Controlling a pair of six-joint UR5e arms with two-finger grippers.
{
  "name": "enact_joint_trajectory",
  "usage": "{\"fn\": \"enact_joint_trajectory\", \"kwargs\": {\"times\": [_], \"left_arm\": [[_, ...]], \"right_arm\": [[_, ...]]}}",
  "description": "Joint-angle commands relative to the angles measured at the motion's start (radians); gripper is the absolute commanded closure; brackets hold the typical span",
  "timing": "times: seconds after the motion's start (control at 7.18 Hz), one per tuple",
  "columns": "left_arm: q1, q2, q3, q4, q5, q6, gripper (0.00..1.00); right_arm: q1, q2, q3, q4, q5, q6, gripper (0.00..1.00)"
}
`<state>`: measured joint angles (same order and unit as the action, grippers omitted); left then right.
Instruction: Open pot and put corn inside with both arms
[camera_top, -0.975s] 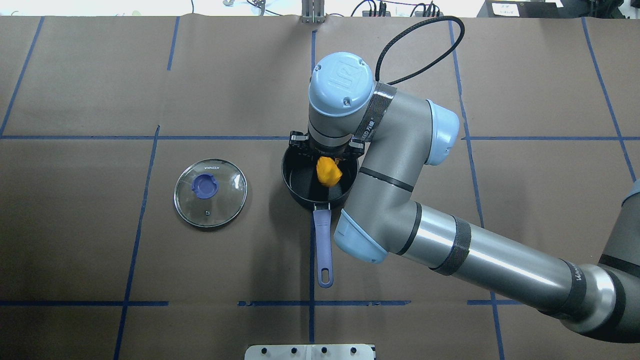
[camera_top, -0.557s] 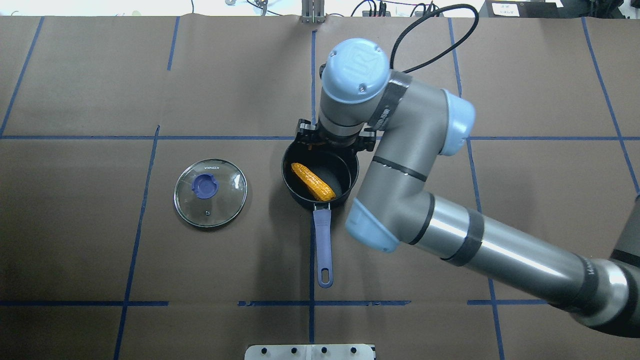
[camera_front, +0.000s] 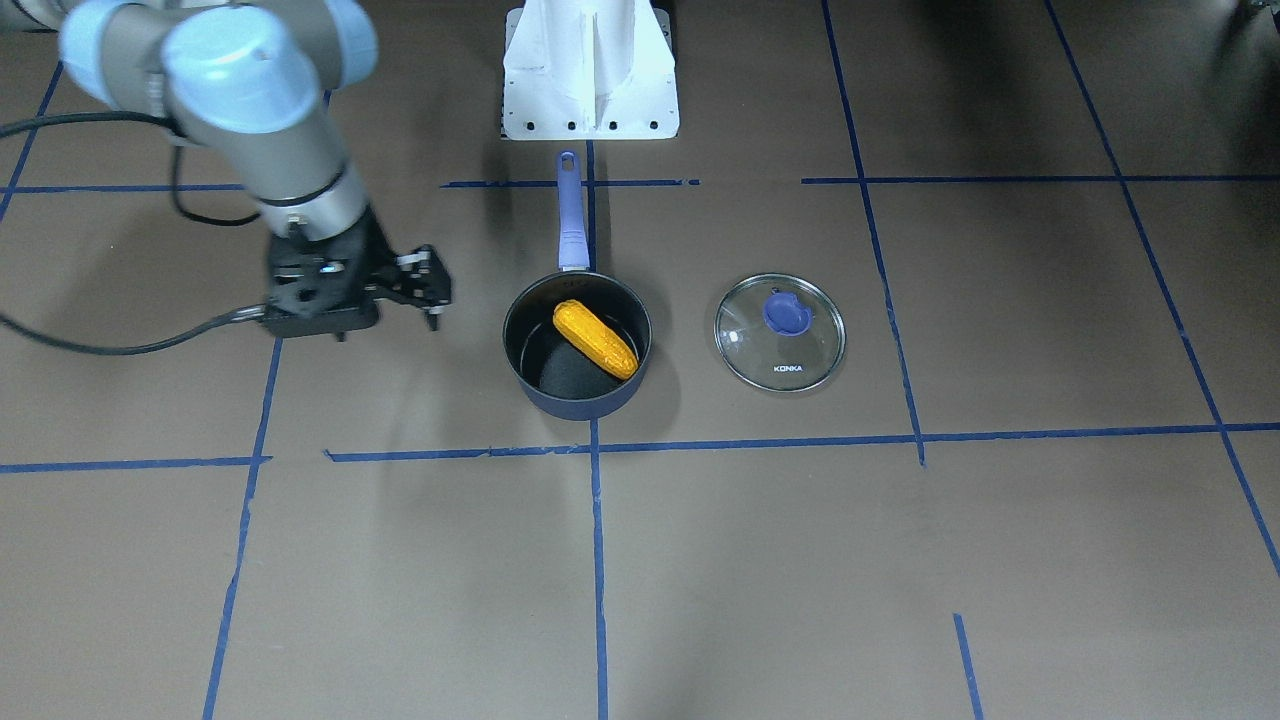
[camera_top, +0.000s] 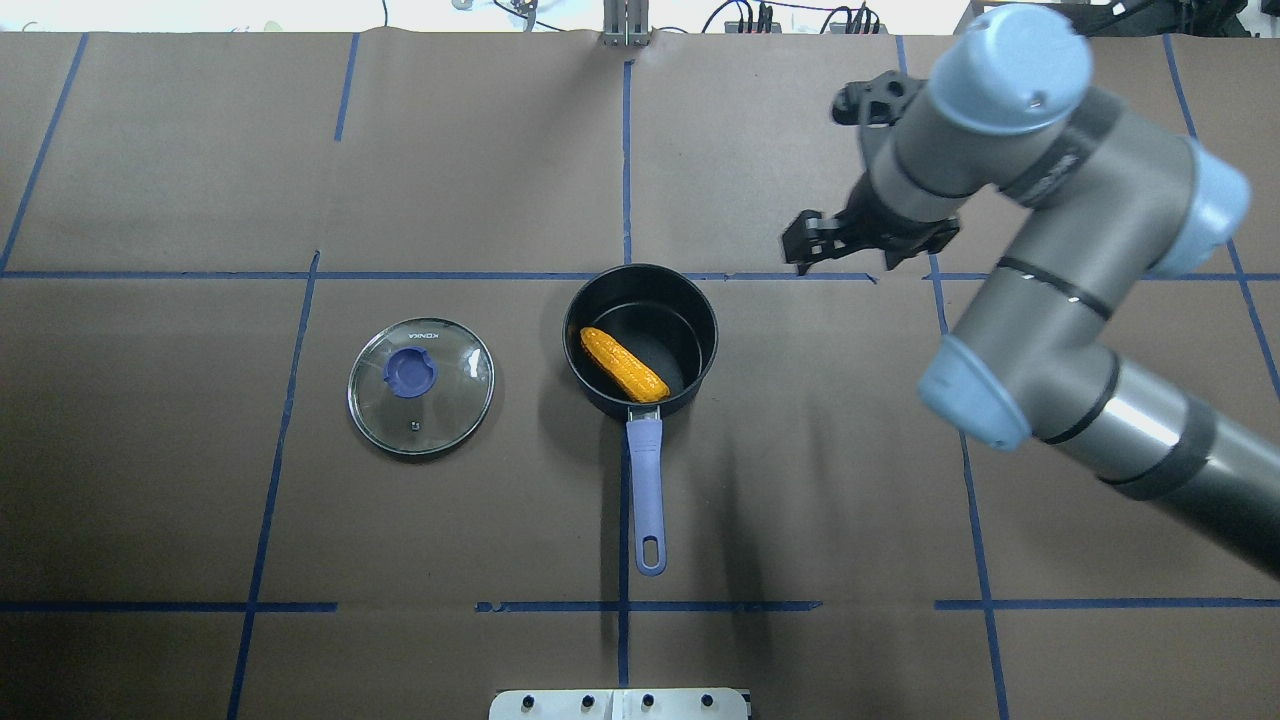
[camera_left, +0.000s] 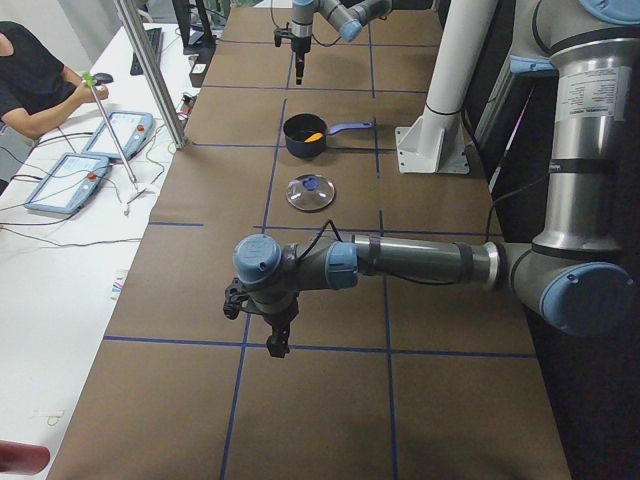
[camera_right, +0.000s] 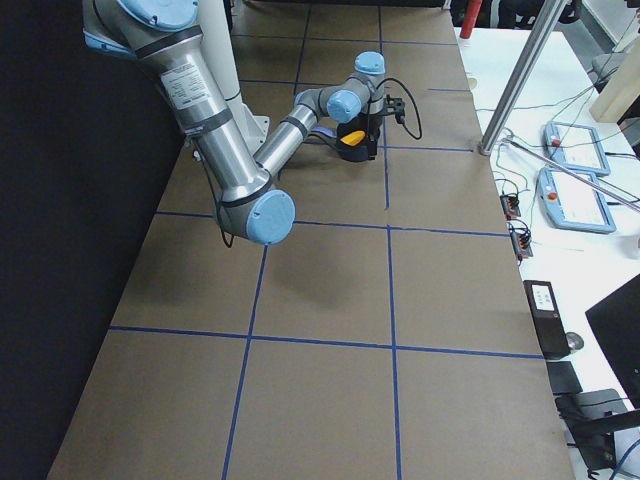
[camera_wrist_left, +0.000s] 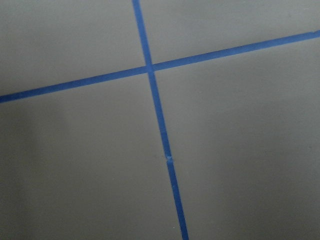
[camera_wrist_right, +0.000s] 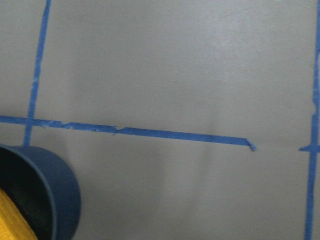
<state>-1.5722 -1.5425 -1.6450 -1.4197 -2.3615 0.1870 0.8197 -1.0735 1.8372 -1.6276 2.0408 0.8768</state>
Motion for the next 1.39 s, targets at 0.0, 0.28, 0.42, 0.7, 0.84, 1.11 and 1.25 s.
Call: {"fn": "enact_joint_trajectory", "kwargs": {"times": [0.0,0.28,0.42,0.7,0.84,1.11,1.25], "left_arm": [[-0.026,0.016,0.004,-0.007,-0.050,0.000,0.00],[-0.025,0.030,0.000,-0.013,-0.047,-0.003,0.00],[-0.025,0.031,0.010,-0.034,-0.045,-0.003,0.00],[-0.025,0.039,0.014,-0.056,-0.044,-0.001,0.00],[-0.026,0.039,0.005,-0.056,-0.044,-0.004,0.00],[-0.026,0.042,0.001,-0.056,-0.047,-0.003,0.00],[-0.026,0.042,0.001,-0.056,-0.047,-0.003,0.00]], "right_arm": [[0.132,-0.127,0.016,0.002,0.089,-0.180,0.01],[0.273,-0.280,0.008,0.059,0.198,-0.330,0.00],[0.344,-0.368,-0.018,0.127,0.234,-0.429,0.01],[0.525,-0.446,-0.141,0.153,0.356,-0.679,0.00],[0.612,-0.501,-0.185,0.153,0.364,-0.846,0.00],[0.737,-0.555,-0.207,0.153,0.366,-0.923,0.00],[0.739,-0.563,-0.196,0.157,0.361,-0.914,0.00]]}}
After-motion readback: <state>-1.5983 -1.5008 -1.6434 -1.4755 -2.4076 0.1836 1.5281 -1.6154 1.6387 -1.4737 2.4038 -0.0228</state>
